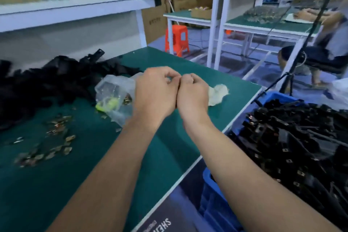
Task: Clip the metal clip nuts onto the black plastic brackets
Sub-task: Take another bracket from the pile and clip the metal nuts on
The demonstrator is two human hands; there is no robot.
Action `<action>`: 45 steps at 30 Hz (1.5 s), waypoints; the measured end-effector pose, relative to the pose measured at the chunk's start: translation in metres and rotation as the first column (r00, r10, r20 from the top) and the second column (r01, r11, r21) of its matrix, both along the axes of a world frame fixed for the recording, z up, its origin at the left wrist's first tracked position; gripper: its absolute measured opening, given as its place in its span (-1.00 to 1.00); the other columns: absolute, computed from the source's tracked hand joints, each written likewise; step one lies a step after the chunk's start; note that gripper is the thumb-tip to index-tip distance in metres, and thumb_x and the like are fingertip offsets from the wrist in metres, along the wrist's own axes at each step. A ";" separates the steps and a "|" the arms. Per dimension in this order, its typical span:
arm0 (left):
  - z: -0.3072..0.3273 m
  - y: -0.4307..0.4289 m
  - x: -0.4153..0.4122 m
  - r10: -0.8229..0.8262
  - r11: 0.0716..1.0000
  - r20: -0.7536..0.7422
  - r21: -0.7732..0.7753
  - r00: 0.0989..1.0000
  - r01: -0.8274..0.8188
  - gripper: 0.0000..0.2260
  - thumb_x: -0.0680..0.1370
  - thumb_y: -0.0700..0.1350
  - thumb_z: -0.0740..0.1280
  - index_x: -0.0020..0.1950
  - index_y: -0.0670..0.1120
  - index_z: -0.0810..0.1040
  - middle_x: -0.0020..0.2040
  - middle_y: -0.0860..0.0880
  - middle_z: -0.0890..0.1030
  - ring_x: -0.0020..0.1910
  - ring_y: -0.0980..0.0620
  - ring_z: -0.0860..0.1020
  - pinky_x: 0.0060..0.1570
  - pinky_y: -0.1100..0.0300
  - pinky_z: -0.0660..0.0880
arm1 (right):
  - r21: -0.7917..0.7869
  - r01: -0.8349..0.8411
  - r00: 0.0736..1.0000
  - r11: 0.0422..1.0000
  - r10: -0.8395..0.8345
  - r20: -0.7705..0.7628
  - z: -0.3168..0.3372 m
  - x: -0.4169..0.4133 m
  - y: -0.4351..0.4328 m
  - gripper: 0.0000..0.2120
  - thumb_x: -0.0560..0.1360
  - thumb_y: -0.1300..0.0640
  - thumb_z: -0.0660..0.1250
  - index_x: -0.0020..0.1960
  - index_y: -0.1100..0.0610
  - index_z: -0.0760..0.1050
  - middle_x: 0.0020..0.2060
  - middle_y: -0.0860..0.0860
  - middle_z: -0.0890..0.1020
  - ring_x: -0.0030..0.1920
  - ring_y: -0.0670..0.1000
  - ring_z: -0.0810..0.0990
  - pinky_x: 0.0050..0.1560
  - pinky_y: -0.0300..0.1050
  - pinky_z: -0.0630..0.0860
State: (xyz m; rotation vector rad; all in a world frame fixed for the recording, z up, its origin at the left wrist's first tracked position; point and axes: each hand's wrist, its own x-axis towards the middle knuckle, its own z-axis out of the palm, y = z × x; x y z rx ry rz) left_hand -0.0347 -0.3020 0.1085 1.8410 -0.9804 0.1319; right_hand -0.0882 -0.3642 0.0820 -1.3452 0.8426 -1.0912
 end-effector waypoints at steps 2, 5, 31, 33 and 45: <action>0.004 0.035 0.031 0.129 0.991 0.035 -0.029 0.991 -0.128 -0.80 0.54 -0.09 0.33 -0.24 0.12 0.64 -0.33 0.30 0.60 -0.19 0.39 0.57 -0.23 0.54 0.38 | -0.077 -0.183 0.982 0.980 0.179 -0.057 0.010 0.037 0.029 -0.61 0.51 0.14 0.14 -0.49 0.02 0.42 -0.58 -0.16 0.42 -0.40 -0.02 0.38 -0.33 -0.08 0.32; -0.003 0.089 0.078 0.288 0.957 0.004 -0.034 0.958 -0.287 -0.80 0.59 -0.14 0.29 -0.11 0.08 0.68 -0.27 0.30 0.60 -0.23 0.42 0.54 -0.23 0.56 0.33 | -0.173 -0.411 0.904 0.895 0.375 -0.206 0.017 0.090 0.069 -0.68 0.50 0.08 0.18 -0.35 0.05 0.60 -0.47 -0.11 0.59 -0.38 -0.05 0.51 -0.34 -0.09 0.39; -0.136 0.241 0.234 0.573 0.736 0.051 0.407 0.818 -0.541 -0.79 0.58 0.06 0.41 0.21 0.15 0.66 0.23 0.14 0.62 0.25 0.10 0.50 0.27 0.15 0.39 | -0.508 -0.633 0.554 0.583 -0.116 -0.824 -0.075 0.362 0.127 -0.31 0.48 -0.11 0.41 0.51 0.08 0.28 0.35 0.12 0.48 0.35 0.22 0.41 0.38 0.13 0.24; -0.135 0.241 0.234 0.588 0.752 0.014 0.360 0.809 -0.552 -0.85 0.53 0.02 0.48 0.09 0.15 0.70 0.06 0.19 0.62 0.08 0.19 0.49 0.11 0.26 0.37 | -0.531 -0.670 0.526 0.519 -0.173 -0.833 -0.072 0.364 0.124 -0.48 0.46 -0.08 0.45 0.37 0.05 0.48 0.25 0.09 0.54 0.30 0.19 0.43 0.34 0.10 0.25; -0.124 0.245 0.227 0.642 0.755 -0.301 0.082 0.705 -0.651 -0.75 0.53 -0.18 0.48 -0.20 0.19 0.64 -0.23 0.29 0.66 -0.17 0.36 0.59 -0.21 0.53 0.43 | -0.683 -0.578 0.807 0.447 0.185 -0.561 -0.068 0.242 0.163 -0.73 0.39 0.37 0.39 -0.14 0.06 0.38 -0.38 -0.05 0.43 -0.39 0.09 0.37 -0.35 -0.07 0.19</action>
